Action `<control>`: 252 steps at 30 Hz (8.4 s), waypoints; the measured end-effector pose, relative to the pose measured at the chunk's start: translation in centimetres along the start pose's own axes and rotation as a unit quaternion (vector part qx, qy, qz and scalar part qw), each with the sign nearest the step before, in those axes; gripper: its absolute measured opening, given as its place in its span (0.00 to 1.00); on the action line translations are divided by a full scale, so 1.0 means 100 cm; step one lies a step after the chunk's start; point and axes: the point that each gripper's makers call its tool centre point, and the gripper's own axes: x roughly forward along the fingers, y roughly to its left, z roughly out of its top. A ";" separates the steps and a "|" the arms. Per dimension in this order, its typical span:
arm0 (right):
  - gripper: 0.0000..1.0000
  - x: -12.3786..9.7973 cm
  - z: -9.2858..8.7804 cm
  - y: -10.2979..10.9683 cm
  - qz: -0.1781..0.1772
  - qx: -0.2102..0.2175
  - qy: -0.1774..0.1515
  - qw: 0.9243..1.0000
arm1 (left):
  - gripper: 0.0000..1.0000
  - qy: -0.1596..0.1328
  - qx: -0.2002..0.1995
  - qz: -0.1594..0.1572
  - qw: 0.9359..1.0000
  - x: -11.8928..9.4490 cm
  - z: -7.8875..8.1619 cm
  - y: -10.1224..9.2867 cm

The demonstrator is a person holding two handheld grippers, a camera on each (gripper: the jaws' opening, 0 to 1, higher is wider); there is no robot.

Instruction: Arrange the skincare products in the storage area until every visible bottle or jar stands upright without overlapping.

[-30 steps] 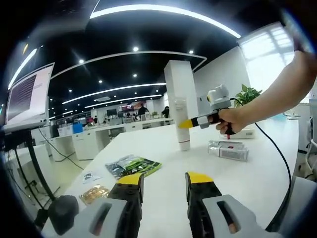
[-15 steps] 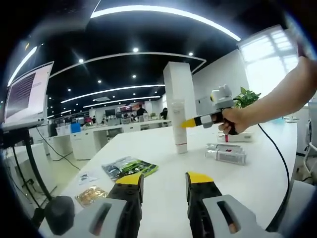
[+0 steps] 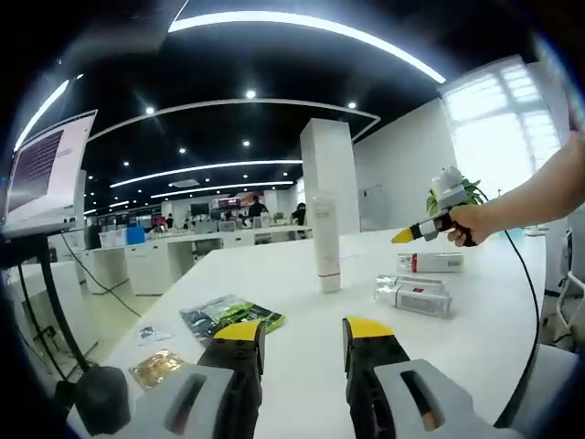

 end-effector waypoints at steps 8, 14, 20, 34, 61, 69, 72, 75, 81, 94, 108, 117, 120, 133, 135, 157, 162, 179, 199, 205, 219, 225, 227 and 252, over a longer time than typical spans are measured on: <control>0.38 -0.011 -0.036 -0.008 0.008 -0.001 0.081 0.997 | 0.34 0.007 0.000 -0.014 1.000 -0.002 -0.005 -0.011; 0.37 -0.007 -0.053 -0.003 0.024 -0.017 0.127 0.991 | 0.34 0.008 0.002 -0.016 1.000 -0.002 -0.004 -0.011; 0.32 -0.002 -0.062 -0.003 0.020 -0.040 0.161 0.986 | 0.35 0.008 0.002 -0.026 1.000 -0.003 -0.003 -0.013; 0.27 -0.014 -0.057 0.006 0.007 -0.048 0.162 0.986 | 0.35 0.006 -0.004 -0.030 1.000 -0.008 -0.003 -0.014; 0.27 -0.049 0.069 0.096 0.042 -0.044 -0.064 0.996 | 0.40 0.002 -0.033 -0.062 0.998 -0.011 0.001 -0.032; 0.27 -0.034 0.074 0.176 0.100 -0.063 -0.082 0.990 | 0.40 0.010 -0.049 -0.065 0.997 -0.012 -0.002 -0.033; 0.27 -0.028 0.073 0.199 0.116 -0.067 -0.086 0.987 | 0.40 0.005 -0.057 -0.066 0.996 -0.014 0.000 -0.031; 0.27 -0.020 0.073 0.227 0.133 -0.071 -0.090 0.984 | 0.47 -0.001 -0.069 -0.070 0.995 -0.014 0.001 -0.032; 0.27 -0.009 0.066 0.265 0.162 -0.062 -0.092 0.981 | 0.50 0.001 -0.081 -0.086 0.993 -0.014 0.002 -0.039; 0.27 -0.003 0.056 0.334 0.216 -0.065 -0.098 0.969 | 0.50 0.005 -0.098 -0.100 0.990 -0.009 0.001 -0.049; 0.27 -0.016 0.054 0.366 0.240 -0.057 -0.127 0.961 | 0.46 0.006 -0.069 -0.072 0.995 -0.007 0.002 -0.029; 0.27 -0.023 0.054 0.367 0.248 -0.054 -0.133 0.958 | 0.31 0.001 0.012 -0.078 0.997 -0.013 0.000 -0.034; 0.27 -0.025 0.053 0.367 0.249 -0.054 -0.133 0.958 | 0.30 0.005 0.001 -0.086 0.996 -0.013 -0.002 -0.035; 0.28 -0.024 0.042 0.369 0.250 -0.063 -0.130 0.958 | 0.29 0.006 0.047 -0.127 0.991 -0.013 -0.013 -0.032; 0.28 -0.024 0.038 0.370 0.249 -0.063 -0.127 0.958 | 0.28 0.009 0.049 -0.134 0.990 -0.013 -0.016 -0.030; 0.35 -0.029 0.032 0.379 0.390 -0.127 -0.112 0.905 | 0.26 0.031 -0.008 -0.257 0.966 -0.014 -0.024 -0.028; 0.35 -0.034 0.024 0.393 0.439 -0.164 -0.107 0.877 | 0.26 0.039 -0.003 -0.280 0.959 -0.014 -0.023 -0.033; 0.34 -0.024 0.030 0.379 0.284 -0.095 -0.151 0.942 | 0.35 0.044 0.017 -0.150 0.988 -0.003 -0.019 -0.034; 0.34 -0.018 0.033 0.376 0.170 -0.058 -0.156 0.971 | 0.38 0.062 0.057 -0.050 0.995 0.001 -0.027 -0.027; 0.34 -0.022 0.030 0.372 0.209 -0.049 -0.140 0.967 | 0.37 0.066 0.050 -0.055 0.995 -0.001 -0.030 -0.026; 0.31 -0.020 0.027 0.372 0.184 -0.070 -0.130 0.972 | 0.34 0.060 0.044 -0.053 0.996 -0.002 -0.030 -0.027; 0.30 -0.021 0.028 0.368 0.177 -0.067 -0.134 0.973 | 0.34 0.066 0.050 -0.057 0.995 -0.001 -0.030 -0.029; 0.30 -0.020 0.028 0.368 0.176 -0.068 -0.132 0.973 | 0.34 0.069 0.050 -0.058 0.995 -0.001 -0.029 -0.029; 0.29 -0.040 0.115 0.243 0.108 -0.036 -0.190 0.975 | 0.37 0.048 -0.020 -0.034 0.998 -0.023 -0.011 -0.010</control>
